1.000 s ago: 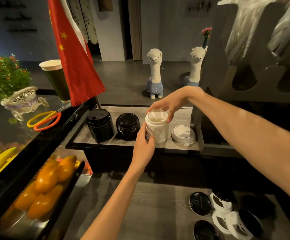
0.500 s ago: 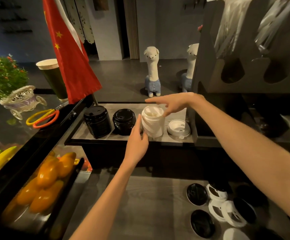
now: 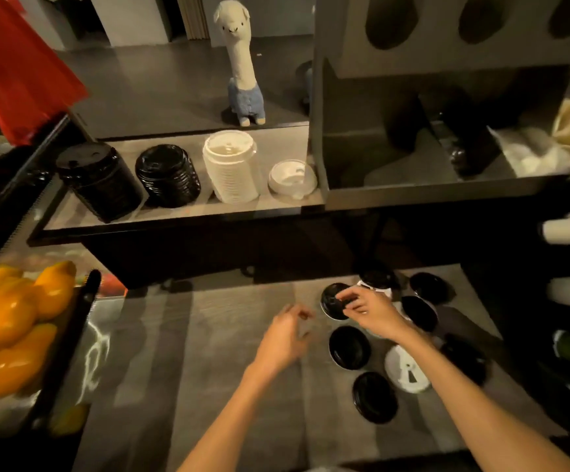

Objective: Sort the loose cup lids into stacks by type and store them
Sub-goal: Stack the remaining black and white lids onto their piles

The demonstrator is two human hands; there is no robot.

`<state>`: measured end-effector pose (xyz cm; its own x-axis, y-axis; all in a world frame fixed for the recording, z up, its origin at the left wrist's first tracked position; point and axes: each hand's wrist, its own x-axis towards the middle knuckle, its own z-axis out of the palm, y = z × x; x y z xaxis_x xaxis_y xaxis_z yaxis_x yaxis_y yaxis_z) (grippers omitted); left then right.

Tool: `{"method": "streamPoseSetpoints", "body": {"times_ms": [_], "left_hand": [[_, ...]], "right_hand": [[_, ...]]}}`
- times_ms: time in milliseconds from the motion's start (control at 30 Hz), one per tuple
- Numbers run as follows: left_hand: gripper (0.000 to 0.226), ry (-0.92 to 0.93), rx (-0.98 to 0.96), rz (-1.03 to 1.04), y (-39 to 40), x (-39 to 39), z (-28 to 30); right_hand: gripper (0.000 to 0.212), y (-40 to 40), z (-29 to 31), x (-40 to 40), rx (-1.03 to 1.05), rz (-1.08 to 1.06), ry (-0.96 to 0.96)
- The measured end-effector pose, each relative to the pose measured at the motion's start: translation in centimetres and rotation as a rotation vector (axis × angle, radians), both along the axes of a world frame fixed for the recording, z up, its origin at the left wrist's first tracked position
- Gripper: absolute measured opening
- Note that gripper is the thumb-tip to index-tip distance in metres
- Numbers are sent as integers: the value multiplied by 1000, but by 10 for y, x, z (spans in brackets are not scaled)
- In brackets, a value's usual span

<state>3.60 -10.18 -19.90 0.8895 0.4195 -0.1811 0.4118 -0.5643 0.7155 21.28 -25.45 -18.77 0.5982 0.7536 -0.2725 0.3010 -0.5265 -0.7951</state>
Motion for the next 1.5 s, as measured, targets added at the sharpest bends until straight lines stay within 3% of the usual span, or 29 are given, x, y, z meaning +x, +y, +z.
{"method": "streamPoseSetpoints", "body": {"times_ms": [100, 200, 300, 433, 633, 767, 833, 933, 1033, 1233, 1500], "left_hand": [[59, 76, 7, -131, -32, 13, -24], [90, 81, 62, -206, -57, 29, -41], [106, 128, 156, -301, -65, 41, -57], [94, 90, 240, -296, -63, 48, -65], [82, -31, 163, -143, -41, 27, -66], [87, -66, -159, 105, -24, 8, -52], [83, -79, -453, 210, -18, -2, -40], [59, -201, -980, 340, -17, -14, -18], [70, -317, -1420, 447, -15, -20, 0], [61, -344, -1577, 488, -14, -22, 19], [56, -390, -1517, 531, -18, -20, 35]], "right_hand": [[30, -11, -31, 10, -40, -164, -102], [35, -9, -42, 23, -89, -148, -184], [46, 1, -45, 33, -141, -82, -209], [71, 15, -42, 43, -230, 88, -240], [90, 29, -53, 52, -321, 270, -354], [91, 26, -63, 52, -318, 285, -423], [89, 21, -63, 50, -259, 254, -437], [86, 11, -54, 42, -72, 101, -324], [84, 0, -29, 18, 123, -1, -122], [76, -9, 21, -31, 272, 12, 27], [80, 2, 53, -66, 282, 119, -191]]}}
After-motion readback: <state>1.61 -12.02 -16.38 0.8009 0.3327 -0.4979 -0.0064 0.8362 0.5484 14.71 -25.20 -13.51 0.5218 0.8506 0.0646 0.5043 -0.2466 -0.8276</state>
